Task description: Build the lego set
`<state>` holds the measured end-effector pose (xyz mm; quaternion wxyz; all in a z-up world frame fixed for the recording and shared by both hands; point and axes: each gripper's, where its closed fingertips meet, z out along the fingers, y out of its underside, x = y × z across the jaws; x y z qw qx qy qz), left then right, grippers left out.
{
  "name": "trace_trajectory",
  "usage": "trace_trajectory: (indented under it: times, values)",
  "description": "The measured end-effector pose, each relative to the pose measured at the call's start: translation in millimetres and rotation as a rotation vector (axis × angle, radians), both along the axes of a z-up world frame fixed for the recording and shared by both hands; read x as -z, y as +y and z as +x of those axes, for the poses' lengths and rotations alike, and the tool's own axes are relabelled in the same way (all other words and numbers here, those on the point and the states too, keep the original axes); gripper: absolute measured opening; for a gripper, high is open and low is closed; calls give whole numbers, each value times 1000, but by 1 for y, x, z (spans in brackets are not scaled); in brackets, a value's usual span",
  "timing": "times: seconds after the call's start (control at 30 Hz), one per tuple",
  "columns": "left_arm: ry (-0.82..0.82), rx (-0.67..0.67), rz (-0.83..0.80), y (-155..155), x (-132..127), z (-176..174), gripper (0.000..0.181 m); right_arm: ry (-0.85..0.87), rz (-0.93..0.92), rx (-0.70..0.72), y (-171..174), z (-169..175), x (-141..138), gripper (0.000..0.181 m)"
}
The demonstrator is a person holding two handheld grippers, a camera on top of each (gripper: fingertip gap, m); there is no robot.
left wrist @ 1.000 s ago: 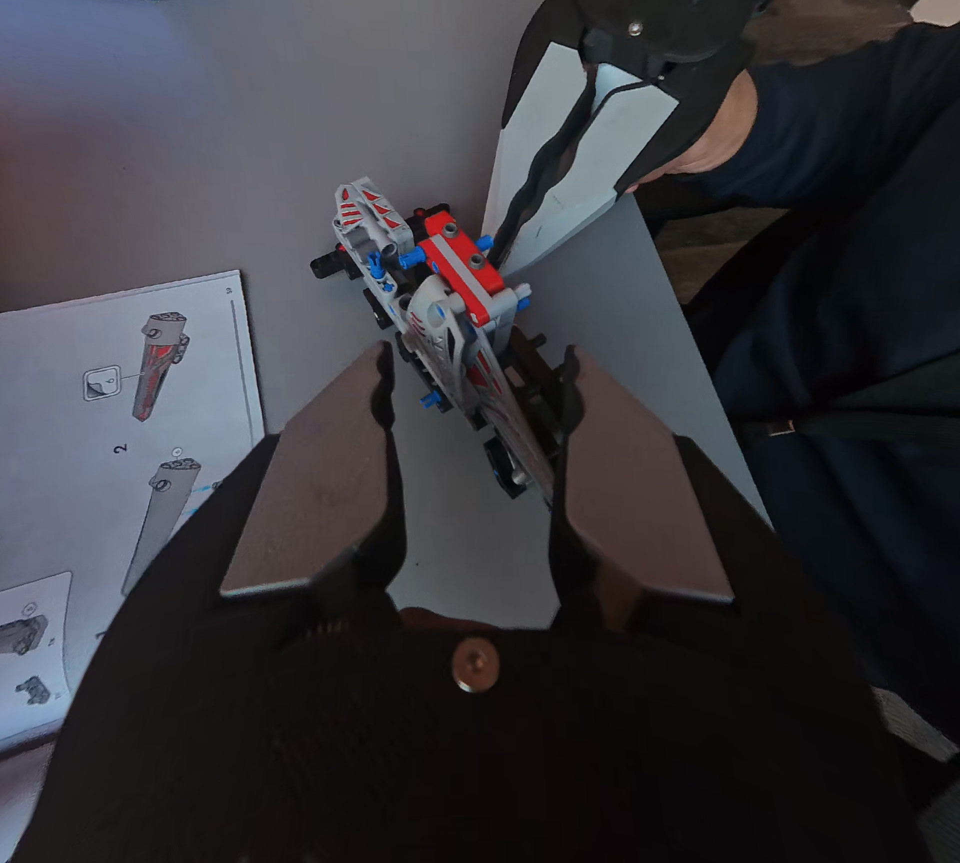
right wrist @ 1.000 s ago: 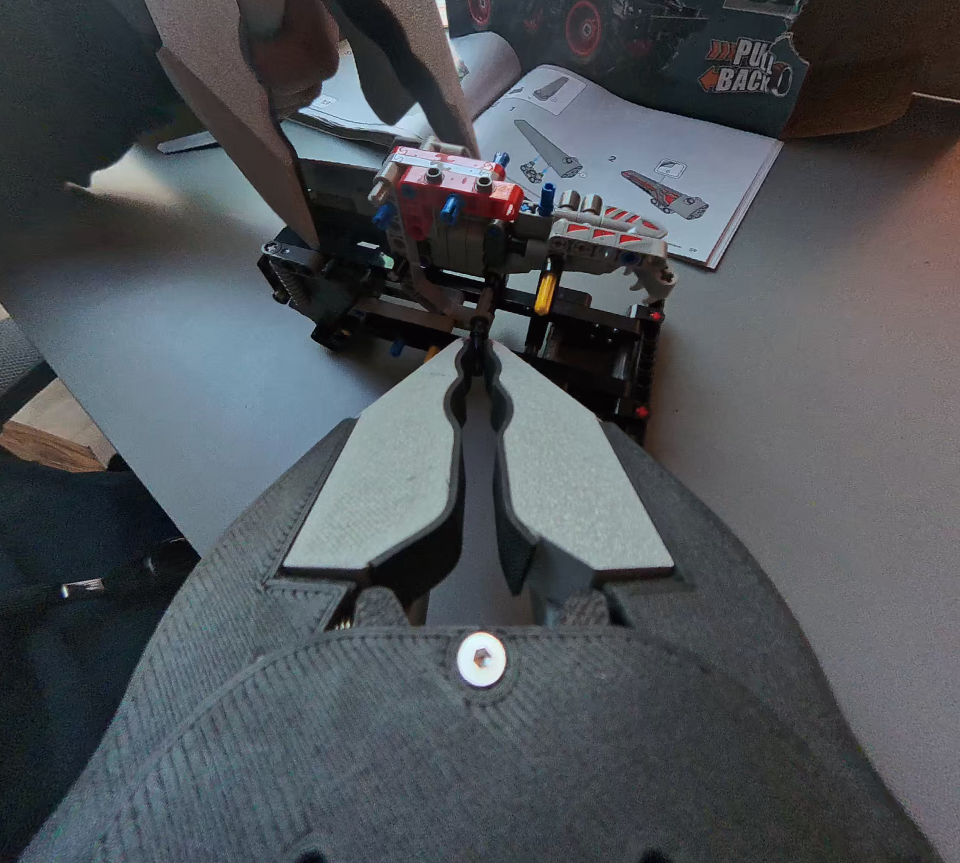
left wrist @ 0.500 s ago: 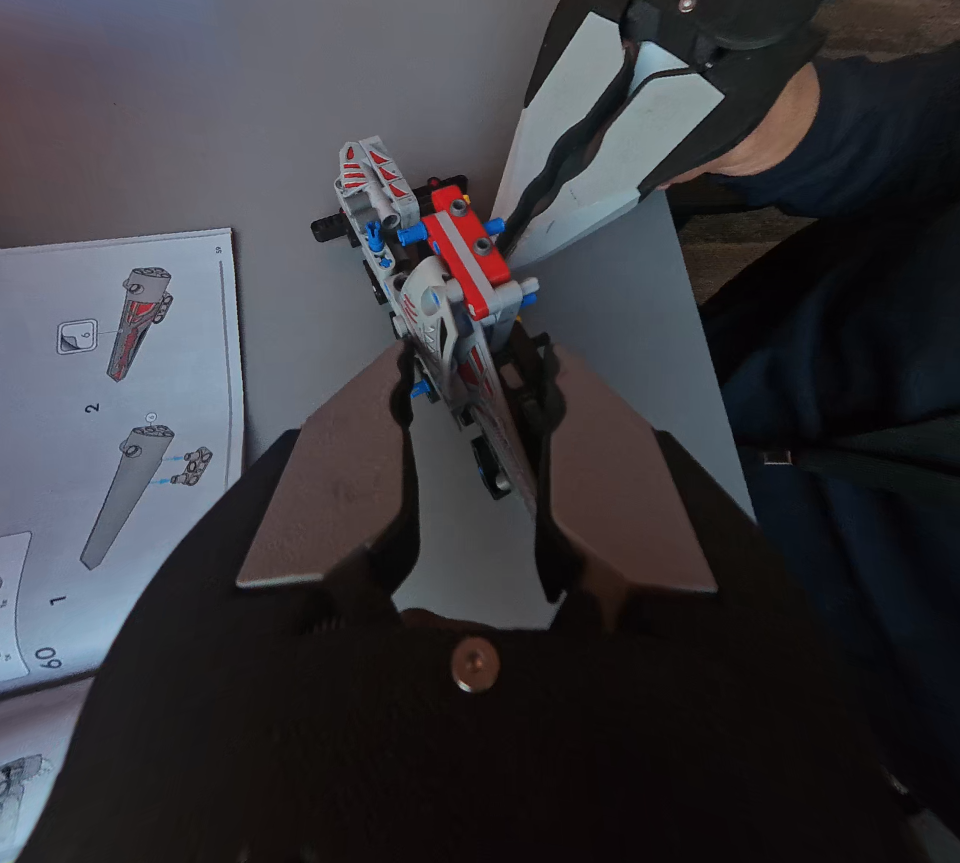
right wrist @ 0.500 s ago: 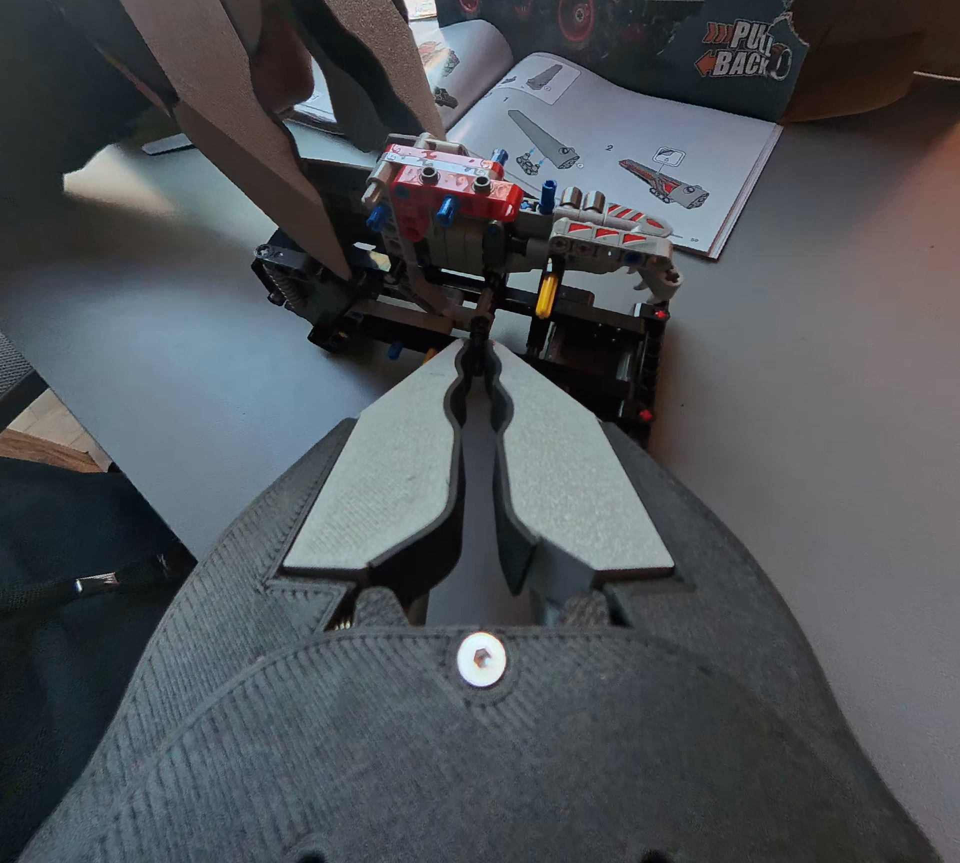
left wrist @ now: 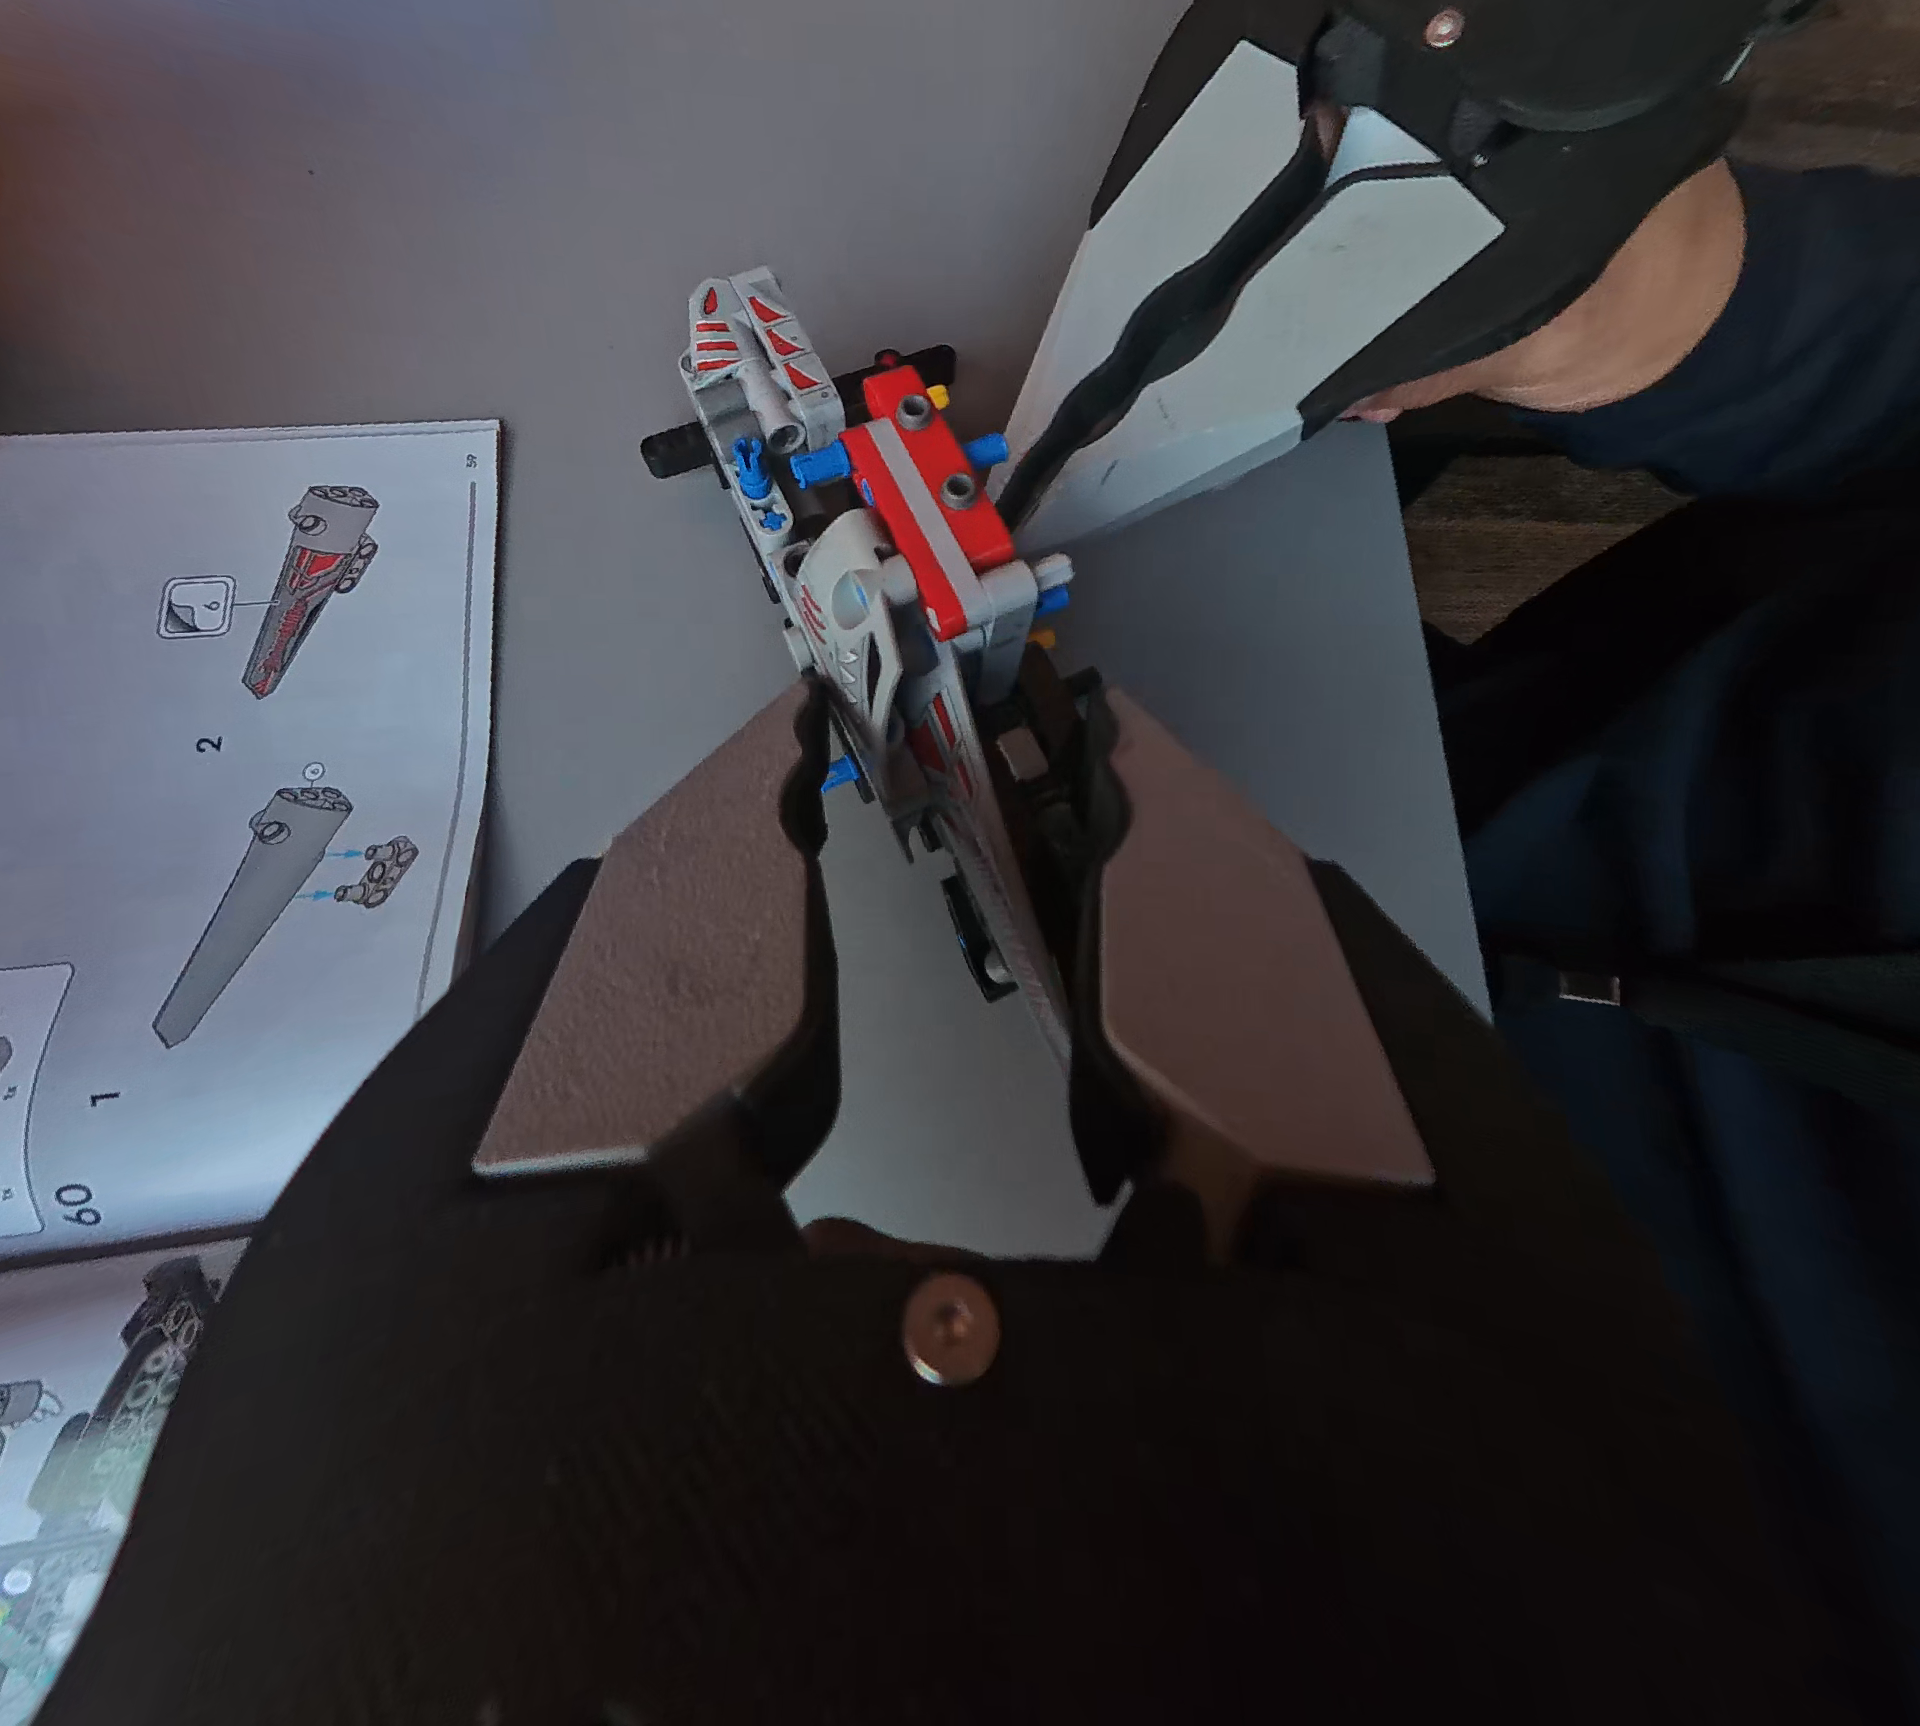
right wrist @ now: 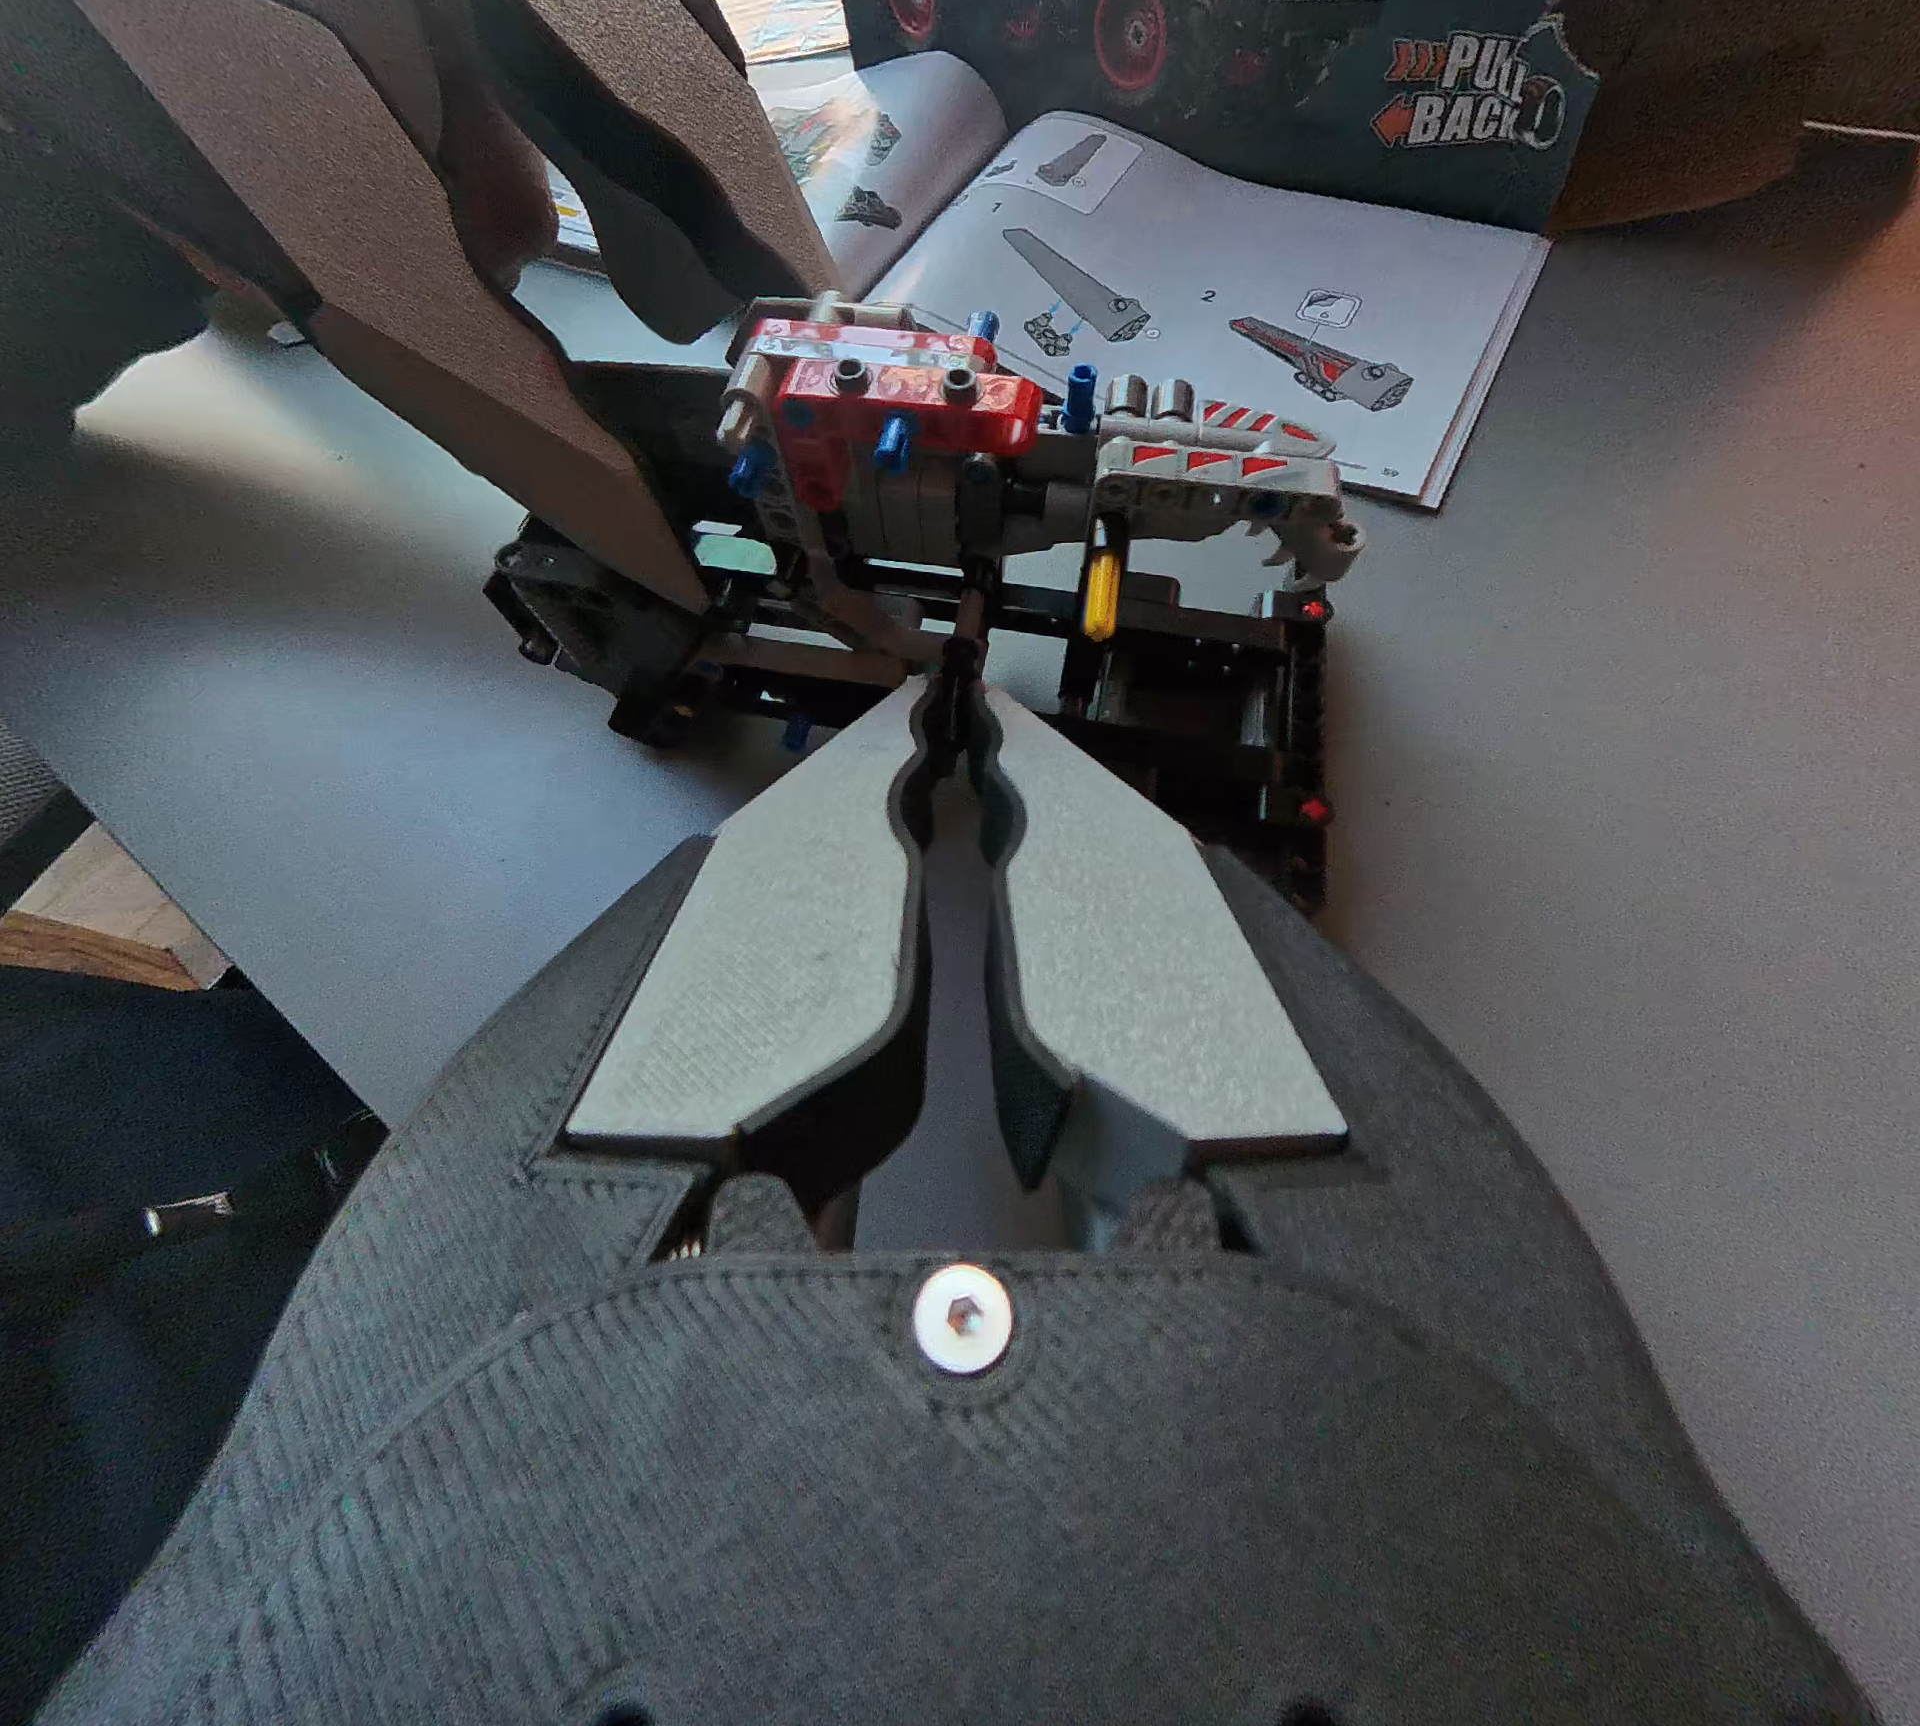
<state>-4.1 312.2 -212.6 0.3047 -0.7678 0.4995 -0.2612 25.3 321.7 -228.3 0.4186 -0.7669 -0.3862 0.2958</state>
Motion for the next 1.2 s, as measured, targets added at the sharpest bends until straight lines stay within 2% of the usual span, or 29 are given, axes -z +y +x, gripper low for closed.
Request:
trace_trajectory:
  times: [0.67, 0.73, 0.77, 0.87, 0.93, 1.0, 1.2]
  values:
    - [-40, -40, 9, 1, 0, -2, 46, -29, 47, 56, 4, -5, 0, 0]
    - [-80, 37, -56, -15, 0, 6, 46, -8, 56, 45, 5, -9, -3, 0]
    - [-99, 19, -79, -17, -1, 10, 47, -7, 72, 42, 6, -12, -5, 0]
    - [-47, -54, -15, -1, -4, 5, 39, -15, 109, 50, 10, -12, -7, 0]
    - [-37, -60, 38, 5, -5, 0, 37, 11, 68, 38, 10, -11, -7, 0]
    - [-59, -65, -9, 4, -4, -1, 37, 39, 57, 36, 8, -8, -9, 0]
    - [-60, -72, 18, 3, -4, 4, 38, -28, 131, 41, -5, 6, -8, 10]
